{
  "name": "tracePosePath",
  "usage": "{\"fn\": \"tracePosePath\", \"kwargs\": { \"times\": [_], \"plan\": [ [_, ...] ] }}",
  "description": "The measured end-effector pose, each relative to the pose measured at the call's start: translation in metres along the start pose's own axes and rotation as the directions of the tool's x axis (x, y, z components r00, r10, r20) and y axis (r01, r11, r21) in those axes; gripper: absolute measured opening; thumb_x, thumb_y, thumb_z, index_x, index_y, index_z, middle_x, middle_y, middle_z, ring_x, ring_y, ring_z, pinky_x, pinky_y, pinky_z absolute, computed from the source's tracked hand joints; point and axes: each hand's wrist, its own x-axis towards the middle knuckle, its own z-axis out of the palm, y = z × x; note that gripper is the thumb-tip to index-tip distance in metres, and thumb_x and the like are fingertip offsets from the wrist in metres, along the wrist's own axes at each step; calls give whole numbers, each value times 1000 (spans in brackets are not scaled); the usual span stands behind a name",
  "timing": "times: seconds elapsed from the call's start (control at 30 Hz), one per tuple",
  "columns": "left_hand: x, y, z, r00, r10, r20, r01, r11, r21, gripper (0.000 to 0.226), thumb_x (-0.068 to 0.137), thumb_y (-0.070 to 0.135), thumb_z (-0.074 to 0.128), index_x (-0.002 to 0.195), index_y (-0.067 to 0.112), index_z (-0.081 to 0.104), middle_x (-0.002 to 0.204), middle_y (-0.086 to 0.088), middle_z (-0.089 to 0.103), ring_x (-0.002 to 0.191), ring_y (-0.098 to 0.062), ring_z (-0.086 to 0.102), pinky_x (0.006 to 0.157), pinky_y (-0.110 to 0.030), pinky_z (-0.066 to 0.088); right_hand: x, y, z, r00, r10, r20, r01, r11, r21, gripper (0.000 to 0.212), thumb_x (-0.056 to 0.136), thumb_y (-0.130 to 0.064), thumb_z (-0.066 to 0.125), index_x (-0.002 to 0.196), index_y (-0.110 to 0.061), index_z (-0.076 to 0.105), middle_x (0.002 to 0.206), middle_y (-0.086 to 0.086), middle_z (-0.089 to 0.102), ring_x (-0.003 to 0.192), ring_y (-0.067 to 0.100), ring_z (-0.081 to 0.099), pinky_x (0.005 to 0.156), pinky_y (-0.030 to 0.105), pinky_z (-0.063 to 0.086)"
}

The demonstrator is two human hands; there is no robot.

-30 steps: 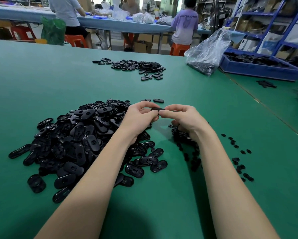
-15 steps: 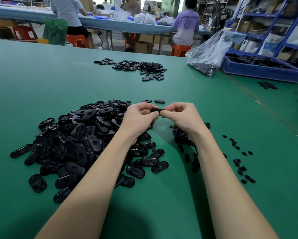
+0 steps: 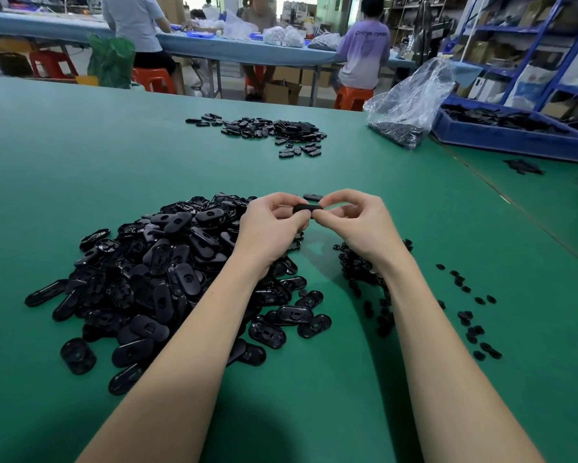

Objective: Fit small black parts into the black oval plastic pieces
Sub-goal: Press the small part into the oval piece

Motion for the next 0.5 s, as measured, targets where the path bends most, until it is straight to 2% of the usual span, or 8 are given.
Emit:
{"fn": "tracePosePath", "kwargs": {
  "times": [0.07, 0.17, 0.27, 0.37, 0.43, 0.5],
  "plan": [
    [0, -2, 1, 999, -21, -25, 21, 1000, 17, 16, 82, 14, 73, 94, 24, 72, 78, 2, 77, 84, -19, 74, 71, -33, 55, 1, 2, -1, 997, -68, 39, 72, 989, -132, 17, 82, -31, 82, 95, -36, 73, 71, -14, 70, 50, 5, 49, 52, 20, 44],
    [0, -7, 3, 999, -41, -23, 42, 998, 41, 23, 83, 15, 71, 102, 28, 68, 82, 4, 78, 88, -18, 74, 80, -30, 56, 3, 7, 3, 996, -88, 6, 85, 943, -323, 15, 79, -42, 80, 92, -43, 72, 77, -21, 71, 58, 1, 57, 64, 31, 54],
    [2, -9, 1, 999, -22, -35, 25, 997, 76, 24, 86, 22, 70, 108, 29, 64, 87, 8, 77, 83, -8, 73, 73, -24, 53, 11, 10, 5, 995, -53, -84, 9, 889, -458, 14, 79, -51, 76, 89, -44, 71, 79, -30, 69, 72, -3, 63, 64, 28, 48],
    [3, -11, 2, 1000, -8, -12, 10, 988, 156, 17, 86, 23, 69, 102, 25, 65, 87, 6, 77, 82, -14, 73, 78, -30, 57, 40, 12, 9, 986, -46, -158, -50, 832, -553, 13, 82, -48, 74, 92, -41, 74, 89, -23, 74, 93, 7, 67, 71, 26, 42],
    [3, -12, 3, 999, 16, 37, -26, 960, 277, 9, 86, 24, 69, 95, 24, 68, 83, 8, 74, 77, -10, 70, 76, -24, 56, 65, 15, 15, 986, -35, -162, -73, 787, -613, 20, 84, -47, 73, 101, -36, 77, 100, -16, 76, 103, 15, 68, 75, 26, 43],
    [2, -14, 4, 993, 30, 116, -73, 921, 383, 2, 87, 27, 69, 89, 27, 69, 79, 12, 71, 73, -2, 66, 67, -13, 50, 87, 20, 23, 988, -14, -155, -92, 746, -659, 26, 87, -47, 73, 109, -34, 77, 111, -9, 75, 109, 20, 67, 80, 28, 45]
  ]
}}
